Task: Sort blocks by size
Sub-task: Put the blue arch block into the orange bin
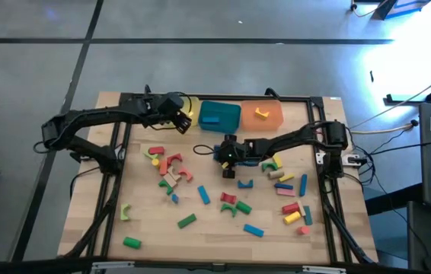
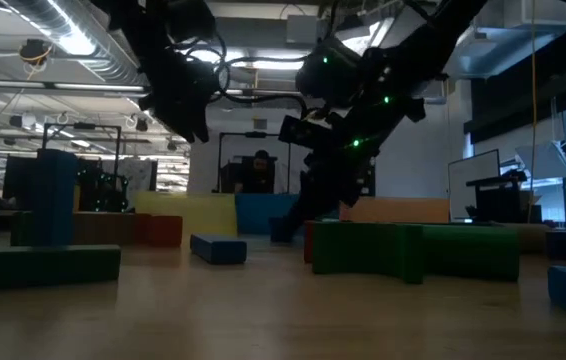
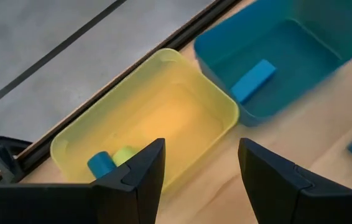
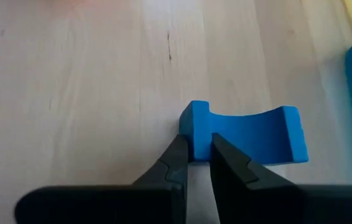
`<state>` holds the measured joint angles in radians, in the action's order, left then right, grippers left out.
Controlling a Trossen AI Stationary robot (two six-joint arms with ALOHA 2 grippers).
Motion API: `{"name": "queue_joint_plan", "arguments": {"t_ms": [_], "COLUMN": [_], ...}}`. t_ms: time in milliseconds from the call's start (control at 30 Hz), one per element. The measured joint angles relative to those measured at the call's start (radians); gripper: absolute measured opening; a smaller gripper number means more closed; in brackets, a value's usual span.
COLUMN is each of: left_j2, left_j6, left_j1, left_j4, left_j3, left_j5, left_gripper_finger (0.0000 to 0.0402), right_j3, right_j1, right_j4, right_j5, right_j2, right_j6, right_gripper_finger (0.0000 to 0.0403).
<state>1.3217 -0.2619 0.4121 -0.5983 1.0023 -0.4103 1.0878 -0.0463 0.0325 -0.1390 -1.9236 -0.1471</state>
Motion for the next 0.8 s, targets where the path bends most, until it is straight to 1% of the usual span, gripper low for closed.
{"name": "queue_joint_plan", "arguments": {"t_ms": [100, 300, 367, 433, 600, 800], "left_j2": [-0.013, -0.065, -0.084, -0.106, -0.149, -0.164], "left_j6": [0.0, -0.004, -0.016, -0.023, -0.029, -0.092], "left_j1": [-0.022, -0.061, -0.076, -0.094, -0.152, -0.256], "left_j4": [-0.001, -0.007, -0.015, -0.027, -0.028, -0.028], "left_j3": [0.0, 0.0, 0.0, 0.0, 0.0, 0.0], "left_j5": [0.0, 0.001, 0.016, 0.05, 0.184, 0.282], "left_gripper_finger": [0.0182, 0.0182, 0.0182, 0.0182, 0.0182, 0.0182], "right_j3": [0.04, 0.139, 0.171, 0.205, 0.285, 0.309], "right_j1": [0.0, -0.015, -0.025, -0.04, -0.089, -0.175], "right_j4": [0.083, 0.307, 0.382, 0.466, 0.659, 0.824], "right_j5": [-0.022, -0.082, -0.108, -0.137, -0.213, -0.323], "right_j2": [0.033, 0.097, 0.114, 0.126, 0.159, 0.177], "right_j6": [-0.041, -0.128, -0.145, -0.15, -0.179, -0.199], "right_gripper_finger": [0.0045, 0.0044, 0.0045, 0.0046, 0.0045, 0.0047]}}
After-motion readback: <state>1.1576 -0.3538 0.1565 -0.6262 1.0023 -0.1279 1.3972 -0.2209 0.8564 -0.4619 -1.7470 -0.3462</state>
